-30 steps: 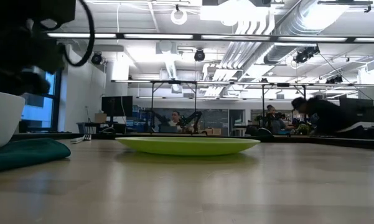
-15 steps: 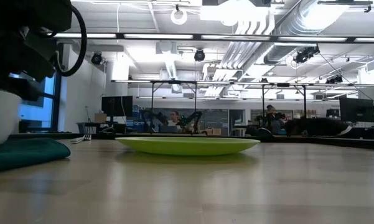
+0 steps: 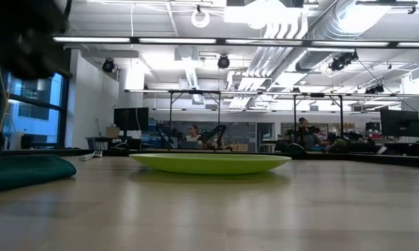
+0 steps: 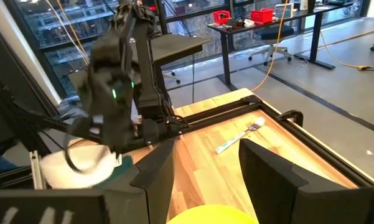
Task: Set table place
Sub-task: Stack the white bowl on top of the green plate
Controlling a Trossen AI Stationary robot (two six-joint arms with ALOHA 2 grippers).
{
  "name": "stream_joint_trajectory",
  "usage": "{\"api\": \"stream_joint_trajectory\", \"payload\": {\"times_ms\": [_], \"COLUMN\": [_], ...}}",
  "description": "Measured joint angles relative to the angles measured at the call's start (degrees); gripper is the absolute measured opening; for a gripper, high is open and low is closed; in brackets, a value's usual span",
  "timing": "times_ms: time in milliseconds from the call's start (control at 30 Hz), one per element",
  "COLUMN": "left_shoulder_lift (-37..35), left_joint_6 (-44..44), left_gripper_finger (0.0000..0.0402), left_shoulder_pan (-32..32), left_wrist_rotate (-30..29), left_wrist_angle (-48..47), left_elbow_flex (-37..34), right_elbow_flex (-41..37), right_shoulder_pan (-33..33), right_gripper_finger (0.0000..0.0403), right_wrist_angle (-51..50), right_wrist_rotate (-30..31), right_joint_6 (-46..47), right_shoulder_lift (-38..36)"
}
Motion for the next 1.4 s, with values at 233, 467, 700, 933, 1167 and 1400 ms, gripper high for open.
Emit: {"api": "stream_joint_trajectory", "payload": {"times_ms": [233,467,700,933,1167,1400], "left_shoulder_lift": [-5.7,-7.1,-7.0,-7.3,-7.4,-8.4], "left_joint_6": [3.5,16.5,25.5,20.4,13.6,12.8], "left_gripper_finger": [0.0002,0.0001,0.0,0.0,0.0,0.0], "left_shoulder_pan": [1.0,8.6,20.4,27.8,28.9,28.9], "left_wrist_rotate": [-13.7,-24.9,-14.2,-5.1,-1.1,-1.7], "left_wrist_angle": [0.1,6.5,24.7,39.9,49.8,49.8], "left_elbow_flex": [13.8,29.1,31.8,21.3,13.0,12.1], "right_elbow_flex": [0.0,0.0,0.0,0.0,0.0,0.0], "right_shoulder_pan": [0.0,0.0,0.0,0.0,0.0,0.0], "right_gripper_finger": [0.017,0.017,0.017,0.0169,0.0169,0.0169], "right_wrist_angle": [0.0,0.0,1.6,3.9,4.9,6.2], "right_wrist_rotate": [-0.6,-3.7,-6.7,-7.7,-8.6,-11.5], "right_joint_6": [-0.6,-1.1,-1.9,-3.6,-3.5,-3.6], "right_shoulder_lift": [0.0,0.0,0.0,0.0,0.0,0.0]}}
